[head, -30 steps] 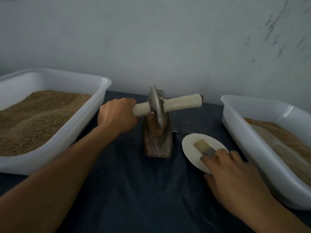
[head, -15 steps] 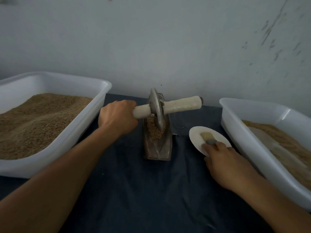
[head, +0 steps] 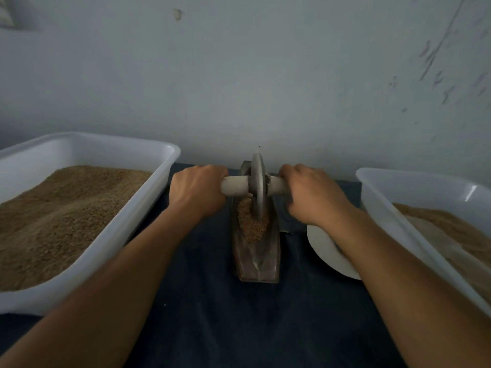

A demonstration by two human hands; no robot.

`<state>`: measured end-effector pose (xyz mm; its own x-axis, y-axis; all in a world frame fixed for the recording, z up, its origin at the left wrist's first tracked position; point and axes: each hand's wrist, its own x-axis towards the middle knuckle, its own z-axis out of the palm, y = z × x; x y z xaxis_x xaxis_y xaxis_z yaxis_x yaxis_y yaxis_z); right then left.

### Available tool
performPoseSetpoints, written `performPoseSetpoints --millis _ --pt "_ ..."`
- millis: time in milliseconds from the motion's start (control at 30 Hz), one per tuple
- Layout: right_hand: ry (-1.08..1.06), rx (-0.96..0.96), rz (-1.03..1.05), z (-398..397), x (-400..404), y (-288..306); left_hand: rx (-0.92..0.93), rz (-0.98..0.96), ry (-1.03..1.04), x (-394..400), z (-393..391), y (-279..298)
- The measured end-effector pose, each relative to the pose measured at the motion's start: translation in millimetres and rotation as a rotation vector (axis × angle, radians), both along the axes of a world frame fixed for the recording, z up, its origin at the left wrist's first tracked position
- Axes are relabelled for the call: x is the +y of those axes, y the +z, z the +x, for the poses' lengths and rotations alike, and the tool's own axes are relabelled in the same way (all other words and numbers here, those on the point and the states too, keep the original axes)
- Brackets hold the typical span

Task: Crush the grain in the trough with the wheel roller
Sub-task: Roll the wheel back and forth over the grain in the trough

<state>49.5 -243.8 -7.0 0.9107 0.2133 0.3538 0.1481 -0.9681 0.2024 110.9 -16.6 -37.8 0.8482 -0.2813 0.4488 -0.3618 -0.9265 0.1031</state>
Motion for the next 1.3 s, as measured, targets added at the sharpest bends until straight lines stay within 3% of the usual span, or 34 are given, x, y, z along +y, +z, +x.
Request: performPoseSetpoints --millis 367,600,833,1033,1200,1300 --pt "-0.013 0.152 0.082 37 -4 -32 0.002 0.138 -0.010 -4 16 -15" --pt "0.000 -0.116 0.003 5 9 -46 0.124 0.186 -0.011 4 -2 -14" --pt "0.061 -0.161 0.031 -37 10 -49 0.175 0.240 -0.030 10 -33 -4" --pt "0.083 -0.167 0.090 -44 6 -51 0.029 0.252 -0.012 11 -50 -6" --pt "-0.006 -0.072 0.163 -11 -2 -55 -0.137 0.258 0.028 0 -41 -14" --pt "-0.020 -0.009 0.197 11 -9 -56 -0.146 0.272 0.022 -8 -24 -11"
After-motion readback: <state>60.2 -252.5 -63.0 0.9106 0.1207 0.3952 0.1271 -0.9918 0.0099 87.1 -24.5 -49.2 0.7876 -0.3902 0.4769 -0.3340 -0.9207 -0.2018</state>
